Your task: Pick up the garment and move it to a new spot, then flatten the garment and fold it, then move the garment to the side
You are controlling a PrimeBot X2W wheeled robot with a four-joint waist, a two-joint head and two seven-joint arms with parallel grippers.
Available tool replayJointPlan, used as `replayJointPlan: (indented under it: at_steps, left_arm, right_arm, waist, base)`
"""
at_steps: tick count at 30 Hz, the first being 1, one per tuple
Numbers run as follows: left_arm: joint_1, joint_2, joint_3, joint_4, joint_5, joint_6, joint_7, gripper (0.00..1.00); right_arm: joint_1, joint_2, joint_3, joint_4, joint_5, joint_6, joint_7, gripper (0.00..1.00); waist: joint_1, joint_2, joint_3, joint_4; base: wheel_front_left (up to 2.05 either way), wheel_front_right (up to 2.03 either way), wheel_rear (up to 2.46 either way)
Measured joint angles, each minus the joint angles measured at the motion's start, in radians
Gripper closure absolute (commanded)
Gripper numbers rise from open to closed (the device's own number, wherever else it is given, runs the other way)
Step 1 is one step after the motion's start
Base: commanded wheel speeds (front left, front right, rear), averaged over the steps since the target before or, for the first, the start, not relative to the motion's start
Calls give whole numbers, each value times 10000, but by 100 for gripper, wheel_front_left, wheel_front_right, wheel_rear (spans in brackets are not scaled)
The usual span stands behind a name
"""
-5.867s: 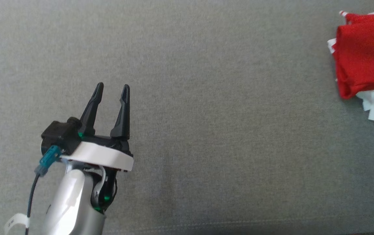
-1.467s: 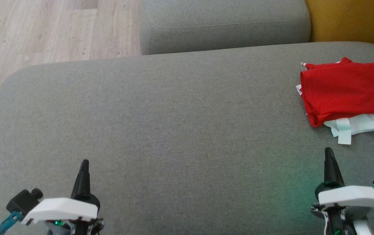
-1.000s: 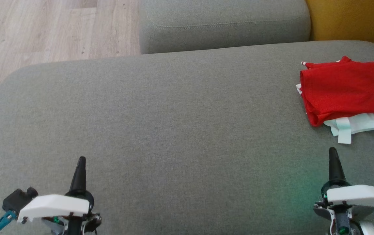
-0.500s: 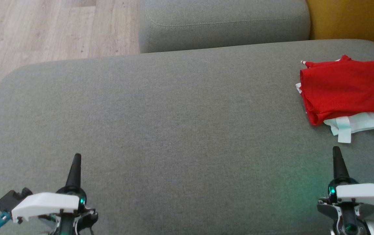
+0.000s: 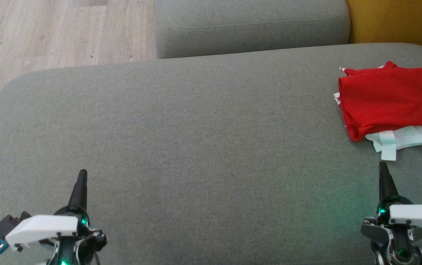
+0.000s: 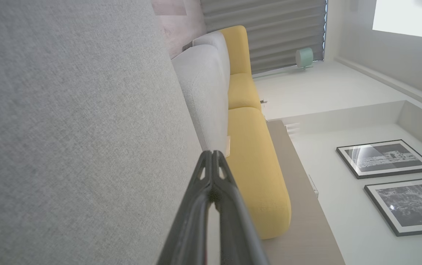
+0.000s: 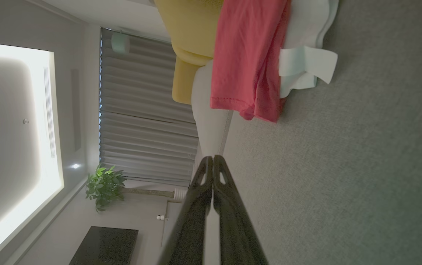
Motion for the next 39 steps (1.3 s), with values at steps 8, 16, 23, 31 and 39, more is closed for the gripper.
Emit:
replayJointPlan:
  at_steps: [8,16,23,31,39]
  left_arm:
    - [-166,-2,119,67,-796,-84,257,100]
    - [-218,-2,324,115,-1582,-173,447,100]
    - [-421,-4,399,161,-2242,-249,660,100]
    - [-431,-4,433,163,-2266,-249,686,100]
    - [-431,-6,497,163,-2265,-249,686,100]
  right_arm:
    - [-22,0,-148,-46,859,0,190,100]
    - [-91,0,-259,-94,1687,0,449,100]
    - [-218,0,-359,-140,2364,0,631,100]
    - [-219,0,-385,-142,2385,0,656,100]
    - [-219,0,-407,-142,2385,0,656,100]
  waist:
    - [0,0,24,-11]
    - [0,0,48,-21]
    - [0,0,65,-29]
    - [0,0,65,-28]
    - [0,0,65,-28]
  base:
    - [0,0,0]
    - [0,0,0]
    - [0,0,0]
    - [0,0,0]
    - [0,0,0]
